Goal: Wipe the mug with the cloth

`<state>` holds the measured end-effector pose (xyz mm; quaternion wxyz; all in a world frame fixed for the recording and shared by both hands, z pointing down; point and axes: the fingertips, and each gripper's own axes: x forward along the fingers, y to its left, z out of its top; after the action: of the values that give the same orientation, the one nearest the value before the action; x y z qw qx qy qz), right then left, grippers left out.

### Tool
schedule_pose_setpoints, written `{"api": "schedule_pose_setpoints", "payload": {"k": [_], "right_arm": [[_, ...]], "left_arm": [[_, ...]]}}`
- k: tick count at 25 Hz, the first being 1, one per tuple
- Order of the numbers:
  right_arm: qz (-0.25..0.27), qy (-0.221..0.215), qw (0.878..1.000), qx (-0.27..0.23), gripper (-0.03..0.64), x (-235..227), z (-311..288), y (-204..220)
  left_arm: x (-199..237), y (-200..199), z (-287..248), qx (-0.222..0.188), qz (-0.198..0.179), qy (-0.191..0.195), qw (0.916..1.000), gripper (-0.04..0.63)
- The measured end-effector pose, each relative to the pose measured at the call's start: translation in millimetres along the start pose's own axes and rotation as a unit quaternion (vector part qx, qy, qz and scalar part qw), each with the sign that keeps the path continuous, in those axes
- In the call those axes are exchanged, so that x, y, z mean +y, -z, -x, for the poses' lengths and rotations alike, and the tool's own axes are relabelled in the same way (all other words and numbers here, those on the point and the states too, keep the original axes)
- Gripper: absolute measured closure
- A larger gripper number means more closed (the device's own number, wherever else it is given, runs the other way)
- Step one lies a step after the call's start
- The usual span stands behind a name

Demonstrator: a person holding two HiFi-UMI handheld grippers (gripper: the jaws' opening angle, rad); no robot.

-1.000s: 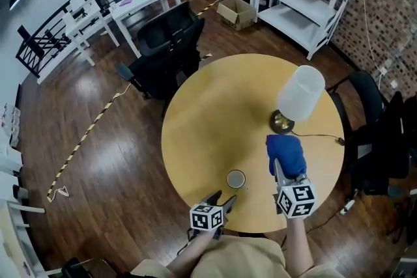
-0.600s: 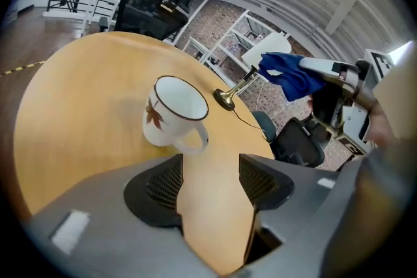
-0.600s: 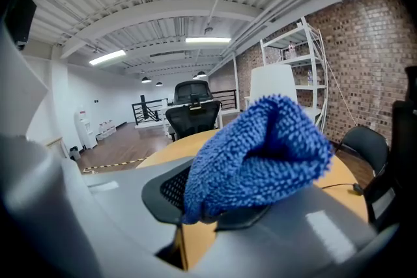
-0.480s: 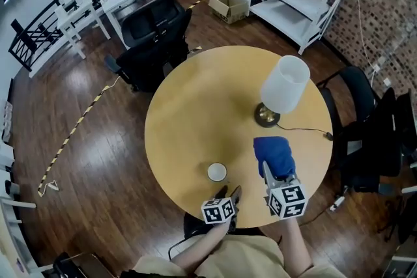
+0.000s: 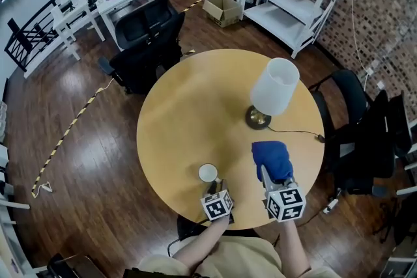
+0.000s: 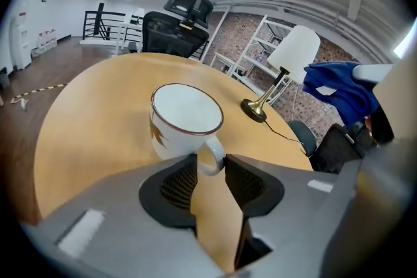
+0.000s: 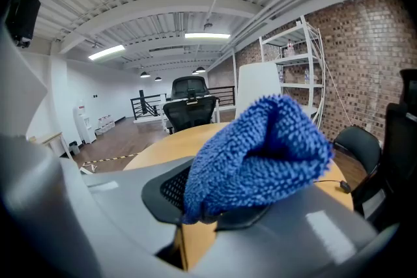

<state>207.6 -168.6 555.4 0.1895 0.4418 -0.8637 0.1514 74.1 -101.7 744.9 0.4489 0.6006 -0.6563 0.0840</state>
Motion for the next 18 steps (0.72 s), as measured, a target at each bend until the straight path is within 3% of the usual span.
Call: {"api": "schedule_pose_setpoints", "payload": {"k": [3, 5, 13, 18], "right_arm": [[-0.001, -0.006, 1.000, -0.001, 0.558, 5.6, -5.0, -1.5], [-0.002, -0.011, 1.000, -0.002, 0.558, 11.5, -9.0, -2.0], [-0.006, -0.031, 1.000, 0.004, 0.558, 38.2, -26.3, -0.4], [-0.005, -0.061, 0.998, 0.015, 0.557, 59.6, -41.0, -0.4]], "left_arm": [[-1.4, -1.0, -0.8, 0.013, -0.018, 0.009, 0.9997, 0.487], [0.6, -1.9, 1.8, 0.021, -0.043, 0.006, 0.9989, 0.537], [40.8, -4.5, 24.6, 0.028, -0.106, -0.008, 0.9940, 0.541], [56.3, -8.1, 33.6, 0.044, -0.187, 0.022, 0.9812, 0.541]]}}
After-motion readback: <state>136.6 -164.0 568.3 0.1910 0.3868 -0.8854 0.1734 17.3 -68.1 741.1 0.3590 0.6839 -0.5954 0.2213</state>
